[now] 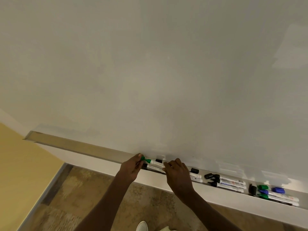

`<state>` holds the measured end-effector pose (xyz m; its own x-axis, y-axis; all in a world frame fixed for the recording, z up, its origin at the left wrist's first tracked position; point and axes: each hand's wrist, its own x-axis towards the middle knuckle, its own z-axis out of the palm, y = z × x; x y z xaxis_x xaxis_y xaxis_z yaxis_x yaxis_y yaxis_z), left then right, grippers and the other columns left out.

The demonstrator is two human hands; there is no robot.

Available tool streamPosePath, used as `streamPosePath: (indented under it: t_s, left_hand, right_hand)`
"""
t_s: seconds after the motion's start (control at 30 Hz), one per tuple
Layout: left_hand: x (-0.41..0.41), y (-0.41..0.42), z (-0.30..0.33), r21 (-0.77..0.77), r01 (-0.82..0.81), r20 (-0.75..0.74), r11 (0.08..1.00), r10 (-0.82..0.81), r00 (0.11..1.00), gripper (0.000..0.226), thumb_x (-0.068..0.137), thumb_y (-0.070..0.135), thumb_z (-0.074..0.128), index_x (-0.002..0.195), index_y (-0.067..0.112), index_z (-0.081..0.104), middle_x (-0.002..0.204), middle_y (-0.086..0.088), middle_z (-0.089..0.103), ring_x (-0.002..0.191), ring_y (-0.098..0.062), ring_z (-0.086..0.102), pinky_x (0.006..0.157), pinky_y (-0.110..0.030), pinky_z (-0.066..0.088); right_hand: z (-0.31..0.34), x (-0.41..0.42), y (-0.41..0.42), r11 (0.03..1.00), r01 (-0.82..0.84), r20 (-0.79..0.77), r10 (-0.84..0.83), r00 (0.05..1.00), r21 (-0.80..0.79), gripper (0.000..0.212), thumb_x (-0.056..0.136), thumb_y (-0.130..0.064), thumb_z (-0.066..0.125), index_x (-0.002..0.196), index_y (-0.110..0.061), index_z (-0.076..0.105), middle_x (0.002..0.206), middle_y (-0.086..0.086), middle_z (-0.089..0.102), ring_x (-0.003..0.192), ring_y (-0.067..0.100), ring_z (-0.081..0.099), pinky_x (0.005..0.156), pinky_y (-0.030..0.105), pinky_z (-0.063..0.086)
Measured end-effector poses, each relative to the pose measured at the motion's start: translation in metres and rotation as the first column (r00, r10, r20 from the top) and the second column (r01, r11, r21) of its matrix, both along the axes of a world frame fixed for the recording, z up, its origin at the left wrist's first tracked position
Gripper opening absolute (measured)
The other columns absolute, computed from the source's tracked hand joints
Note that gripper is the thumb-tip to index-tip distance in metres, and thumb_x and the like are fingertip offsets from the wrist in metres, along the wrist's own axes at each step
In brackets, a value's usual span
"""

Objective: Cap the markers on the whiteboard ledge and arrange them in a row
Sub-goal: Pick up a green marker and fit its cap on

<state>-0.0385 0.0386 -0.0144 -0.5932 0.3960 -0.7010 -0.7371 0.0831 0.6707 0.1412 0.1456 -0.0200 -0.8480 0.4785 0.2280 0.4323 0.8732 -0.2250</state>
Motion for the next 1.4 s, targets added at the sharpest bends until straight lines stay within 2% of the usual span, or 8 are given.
streamPosePath:
  t_s: [0.17,0.33,0.7,0.9,1.0,1.13,1.27,1.4]
  left_hand:
    - [0.004,0.005,-0.001,0.021,-0.022,0.054,1.000,0.021,0.998,0.017,0.086,0.003,0.065,0.102,-0.001,0.066,0.109,-0.015,0.065,0.110,-0.024,0.059,0.096,-0.034,0.052]
    - [0.007,0.003,0.006,0.042,-0.166,0.132,0.985,0.159,0.978,0.014,0.081,0.005,0.071,0.091,-0.003,0.067,0.097,-0.017,0.068,0.091,-0.022,0.065,0.060,-0.024,0.060]
    - [0.015,0.001,0.010,0.086,-0.126,0.119,0.988,0.115,0.986,0.017,0.082,0.006,0.071,0.097,-0.002,0.068,0.100,-0.016,0.070,0.095,-0.023,0.066,0.059,-0.023,0.060]
    - [0.030,0.009,0.015,0.075,-0.057,0.064,0.996,0.053,0.997,0.013,0.088,0.011,0.065,0.096,0.003,0.070,0.097,-0.012,0.072,0.091,-0.022,0.067,0.074,-0.028,0.057]
    - [0.034,0.009,0.016,0.066,-0.026,0.015,0.997,0.025,1.000,0.016,0.091,0.013,0.060,0.101,0.004,0.070,0.100,-0.012,0.071,0.092,-0.022,0.065,0.074,-0.028,0.055]
    - [0.034,0.001,0.015,0.089,-0.044,0.032,0.995,0.041,0.999,0.014,0.091,0.011,0.059,0.097,0.003,0.069,0.098,-0.011,0.070,0.092,-0.023,0.064,0.079,-0.030,0.055]
    - [0.028,0.000,0.015,0.127,-0.035,0.010,0.991,0.034,0.999,0.020,0.092,0.010,0.058,0.108,0.001,0.066,0.099,-0.009,0.070,0.092,-0.020,0.065,0.078,-0.028,0.054]
    - [0.025,0.004,0.017,0.078,-0.052,-0.068,0.996,0.057,0.996,0.021,0.090,0.006,0.060,0.110,0.001,0.066,0.104,-0.012,0.070,0.097,-0.024,0.065,0.081,-0.030,0.054]
  right_hand:
    - [0.002,-0.003,-0.001,1.000,-0.015,0.010,0.015,1.000,0.008,0.030,0.070,-0.018,0.081,0.097,-0.013,0.069,0.085,0.003,0.070,0.081,0.019,0.061,0.063,0.030,0.054]
    - [0.004,-0.003,-0.002,1.000,-0.026,0.007,0.026,1.000,0.013,0.030,0.070,-0.017,0.081,0.098,-0.013,0.069,0.085,0.003,0.070,0.081,0.020,0.061,0.063,0.030,0.053]
    - [0.015,-0.003,-0.005,0.996,-0.089,0.016,0.089,0.996,0.006,0.036,0.071,-0.020,0.080,0.102,-0.012,0.066,0.085,0.004,0.069,0.076,0.018,0.061,0.055,0.029,0.053]
    - [0.020,-0.010,-0.016,0.983,-0.180,0.134,0.174,0.976,0.033,0.027,0.092,-0.026,0.055,0.114,-0.011,0.060,0.089,0.004,0.068,0.059,0.017,0.063,0.045,0.029,0.047]
    - [0.024,-0.015,-0.022,0.990,-0.131,0.125,0.137,0.983,-0.058,0.024,0.096,-0.025,0.050,0.109,-0.009,0.062,0.081,0.005,0.069,0.062,0.019,0.064,0.053,0.030,0.049]
    - [0.020,-0.025,-0.026,0.890,-0.021,-0.016,0.015,1.000,-0.455,0.035,0.102,-0.031,0.034,0.103,-0.011,0.062,0.089,0.009,0.069,0.070,0.016,0.056,0.064,0.024,0.040]
    - [0.018,-0.028,-0.014,0.855,-0.055,-0.072,0.021,0.997,-0.515,0.032,0.102,-0.031,0.038,0.100,-0.014,0.066,0.086,0.008,0.069,0.068,0.016,0.055,0.060,0.027,0.043]
    - [0.016,-0.029,0.007,0.890,-0.019,0.048,0.047,0.998,-0.456,0.031,0.099,-0.038,0.038,0.105,-0.023,0.064,0.088,0.001,0.066,0.076,0.018,0.056,0.059,0.028,0.039]
